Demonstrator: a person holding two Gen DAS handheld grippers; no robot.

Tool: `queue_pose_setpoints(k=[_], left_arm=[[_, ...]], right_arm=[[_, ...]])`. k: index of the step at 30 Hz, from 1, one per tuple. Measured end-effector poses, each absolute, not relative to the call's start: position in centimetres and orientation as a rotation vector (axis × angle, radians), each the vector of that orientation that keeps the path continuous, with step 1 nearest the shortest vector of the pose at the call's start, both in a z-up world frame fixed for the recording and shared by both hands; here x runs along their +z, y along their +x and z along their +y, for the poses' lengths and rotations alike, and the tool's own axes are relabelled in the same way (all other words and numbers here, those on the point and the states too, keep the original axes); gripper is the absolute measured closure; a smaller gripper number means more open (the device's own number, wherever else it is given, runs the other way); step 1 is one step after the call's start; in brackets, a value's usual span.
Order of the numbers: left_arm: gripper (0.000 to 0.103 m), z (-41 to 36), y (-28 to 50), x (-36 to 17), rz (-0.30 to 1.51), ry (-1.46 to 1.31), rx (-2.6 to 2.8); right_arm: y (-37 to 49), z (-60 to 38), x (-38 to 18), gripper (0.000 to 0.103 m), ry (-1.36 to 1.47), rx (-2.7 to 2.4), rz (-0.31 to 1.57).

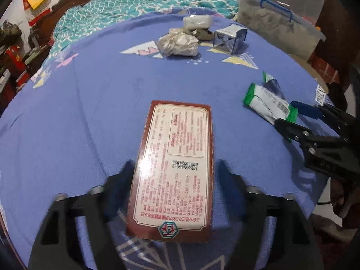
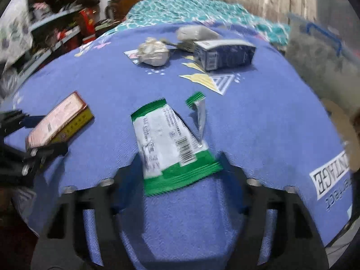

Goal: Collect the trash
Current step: 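Grasp the brown medicine box with the left gripper while the right grasps the green wrapper, then carry box and wrapper to the beige bin and release them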

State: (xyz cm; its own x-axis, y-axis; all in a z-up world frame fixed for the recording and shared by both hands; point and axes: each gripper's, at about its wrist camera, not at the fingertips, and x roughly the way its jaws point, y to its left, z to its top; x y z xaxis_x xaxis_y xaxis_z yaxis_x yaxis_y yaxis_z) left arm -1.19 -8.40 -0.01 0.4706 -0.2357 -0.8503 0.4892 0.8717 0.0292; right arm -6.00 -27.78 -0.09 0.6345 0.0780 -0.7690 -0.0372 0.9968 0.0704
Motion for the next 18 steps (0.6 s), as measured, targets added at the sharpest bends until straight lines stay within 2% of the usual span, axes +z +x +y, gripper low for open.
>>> queue_pose_setpoints(k=[1,2,3,5,18], left_arm=[[0.046,-8.6,-1.2,0.0,0.993,0.289,-0.461],[0.046,-8.8,-1.1,0.2,0.999,0.278,-0.475],[0.046,-9.0,-1.0,0.3,1.005,0.264,-0.492],[0.046,-9.8,-0.9,0.7,1.012,0.242,-0.53],[0.046,-20.2,-0.6,1.8,1.008,0.299,-0.726]], right_arm=[[-6.4,-27.5,0.0,0.05,0.046,0.069,0.865],[-6.7,-27.4,0.2,0.063,0.041,0.065,0.848],[-7.3,-27.3,0.6,0.086,0.034,0.057,0.816],[-7.9,-27.9,1.3,0.094,0.09,0.088,0.789],[-9.9,-36.8,0.7,0.096,0.376,-0.013,0.732]])
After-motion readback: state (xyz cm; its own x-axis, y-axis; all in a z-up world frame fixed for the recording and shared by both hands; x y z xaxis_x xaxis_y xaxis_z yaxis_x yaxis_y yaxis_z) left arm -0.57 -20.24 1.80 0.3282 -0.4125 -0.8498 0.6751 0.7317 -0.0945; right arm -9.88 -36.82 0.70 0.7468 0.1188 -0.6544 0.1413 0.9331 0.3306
